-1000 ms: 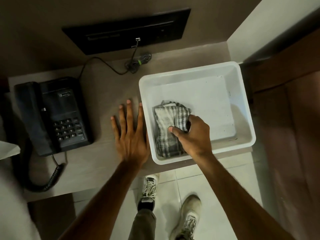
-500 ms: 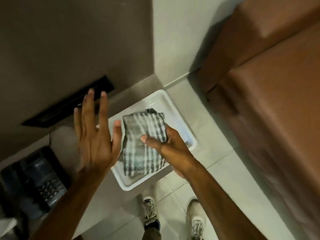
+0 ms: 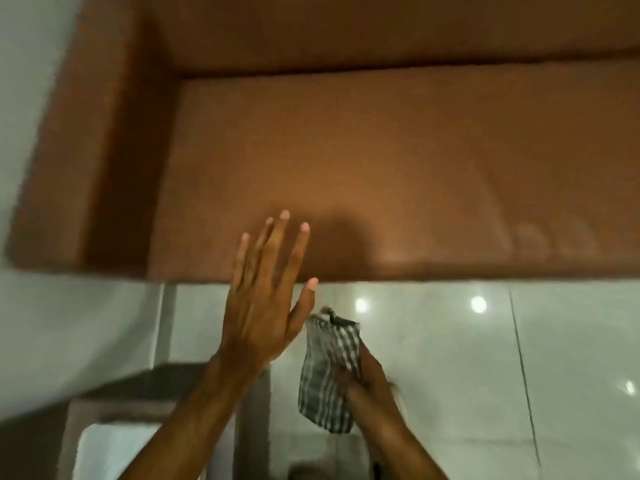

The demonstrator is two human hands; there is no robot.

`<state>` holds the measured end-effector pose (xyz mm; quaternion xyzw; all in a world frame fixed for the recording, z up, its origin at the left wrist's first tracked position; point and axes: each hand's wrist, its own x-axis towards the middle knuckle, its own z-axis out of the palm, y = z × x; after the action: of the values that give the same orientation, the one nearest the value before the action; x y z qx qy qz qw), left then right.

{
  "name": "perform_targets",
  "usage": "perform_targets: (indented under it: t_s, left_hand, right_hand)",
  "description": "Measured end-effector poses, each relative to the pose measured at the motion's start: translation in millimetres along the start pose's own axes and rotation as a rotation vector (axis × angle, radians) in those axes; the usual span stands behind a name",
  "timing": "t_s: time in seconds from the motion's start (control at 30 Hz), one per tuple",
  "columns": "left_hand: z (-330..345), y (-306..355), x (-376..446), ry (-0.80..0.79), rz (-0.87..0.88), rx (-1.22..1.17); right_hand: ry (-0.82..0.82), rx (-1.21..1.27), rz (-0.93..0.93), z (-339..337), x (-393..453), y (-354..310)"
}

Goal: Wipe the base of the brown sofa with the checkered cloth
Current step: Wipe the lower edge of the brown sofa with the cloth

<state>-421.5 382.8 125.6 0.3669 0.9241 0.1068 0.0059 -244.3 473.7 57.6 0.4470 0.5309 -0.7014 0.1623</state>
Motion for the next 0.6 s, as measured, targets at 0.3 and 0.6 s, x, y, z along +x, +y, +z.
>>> perform_targets:
  t_s: [0.3,0.6]
  left_hand:
    - [92.1,205.5,164.9,-0.252,0.767,0.141]
    - [219.9,284.2,204.6,-0.344,1.241,0.189]
  right_hand:
    - [0.428,0.658,0.317,-83.2,41.4,36.3]
    - [0.443,1.479,0.306,-67.1,189.3,-0.1]
